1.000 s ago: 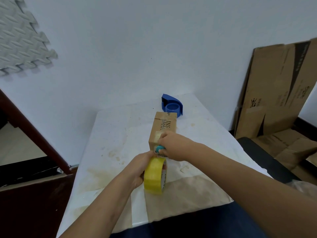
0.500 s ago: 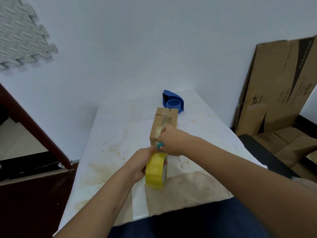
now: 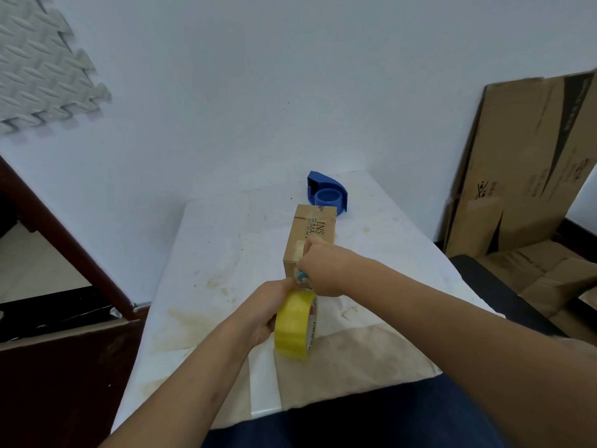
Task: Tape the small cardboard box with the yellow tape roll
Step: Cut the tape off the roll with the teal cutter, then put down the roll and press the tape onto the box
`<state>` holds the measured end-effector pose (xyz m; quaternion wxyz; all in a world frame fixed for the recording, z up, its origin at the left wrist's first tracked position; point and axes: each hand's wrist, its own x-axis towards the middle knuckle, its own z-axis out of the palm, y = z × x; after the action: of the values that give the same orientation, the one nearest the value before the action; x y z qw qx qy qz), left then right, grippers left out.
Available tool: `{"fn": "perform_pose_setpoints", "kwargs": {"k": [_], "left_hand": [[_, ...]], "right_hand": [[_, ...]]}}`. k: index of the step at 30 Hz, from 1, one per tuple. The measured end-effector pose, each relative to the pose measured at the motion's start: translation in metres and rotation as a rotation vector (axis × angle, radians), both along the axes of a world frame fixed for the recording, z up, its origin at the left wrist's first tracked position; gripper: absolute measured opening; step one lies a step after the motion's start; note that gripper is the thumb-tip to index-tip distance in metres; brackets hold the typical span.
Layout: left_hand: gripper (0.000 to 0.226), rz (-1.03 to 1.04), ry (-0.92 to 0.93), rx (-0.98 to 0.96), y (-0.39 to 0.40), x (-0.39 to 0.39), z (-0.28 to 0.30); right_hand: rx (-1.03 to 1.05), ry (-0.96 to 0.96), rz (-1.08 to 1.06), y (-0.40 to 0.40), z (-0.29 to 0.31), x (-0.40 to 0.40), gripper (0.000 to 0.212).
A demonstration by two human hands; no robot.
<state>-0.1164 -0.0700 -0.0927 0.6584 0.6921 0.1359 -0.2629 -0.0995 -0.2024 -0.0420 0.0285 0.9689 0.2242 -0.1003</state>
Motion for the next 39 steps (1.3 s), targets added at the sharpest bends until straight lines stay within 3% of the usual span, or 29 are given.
{"fn": "perform_pose_setpoints", "kwargs": {"k": [6, 13, 20, 26, 30, 35, 37, 39], "left_hand": [[0.021, -0.027, 0.028, -0.003, 0.007, -0.002, 0.0], [0.027, -0.045, 0.068, -0.04, 0.021, -0.006, 0.01], [0.024, -0.325, -0.097, 0.097, 0.013, -0.003, 0.019], [0.013, -0.559, -0.288, 0.206, -0.038, -0.002, 0.036], [0.006, -0.57, -0.593, 0.327, -0.083, 0.003, 0.028], [0.012, -0.688, -1.124, 0.79, -0.122, 0.024, 0.004], [0.015, -0.772, -1.223, 0.978, -0.13, 0.036, -0.008], [0.016, -0.805, -1.209, 1.083, -0.135, 0.044, -0.017]], "right_hand": [[0.183, -0.001, -0.057, -0.006, -0.016, 0.013, 0.032], [1.005, -0.051, -0.353, -0.034, -0.027, 0.013, 0.027], [1.526, -0.038, -0.67, -0.059, -0.046, 0.011, 0.018], [1.575, -0.039, -0.851, -0.097, -0.063, -0.003, 0.026], [1.59, -0.085, -0.941, -0.13, -0.071, -0.01, 0.019], [1.549, -0.145, -1.029, -0.156, -0.078, -0.018, 0.021], [1.55, -0.148, -1.05, -0.16, -0.081, -0.019, 0.023], [1.557, -0.144, -1.062, -0.161, -0.083, -0.019, 0.024]]}}
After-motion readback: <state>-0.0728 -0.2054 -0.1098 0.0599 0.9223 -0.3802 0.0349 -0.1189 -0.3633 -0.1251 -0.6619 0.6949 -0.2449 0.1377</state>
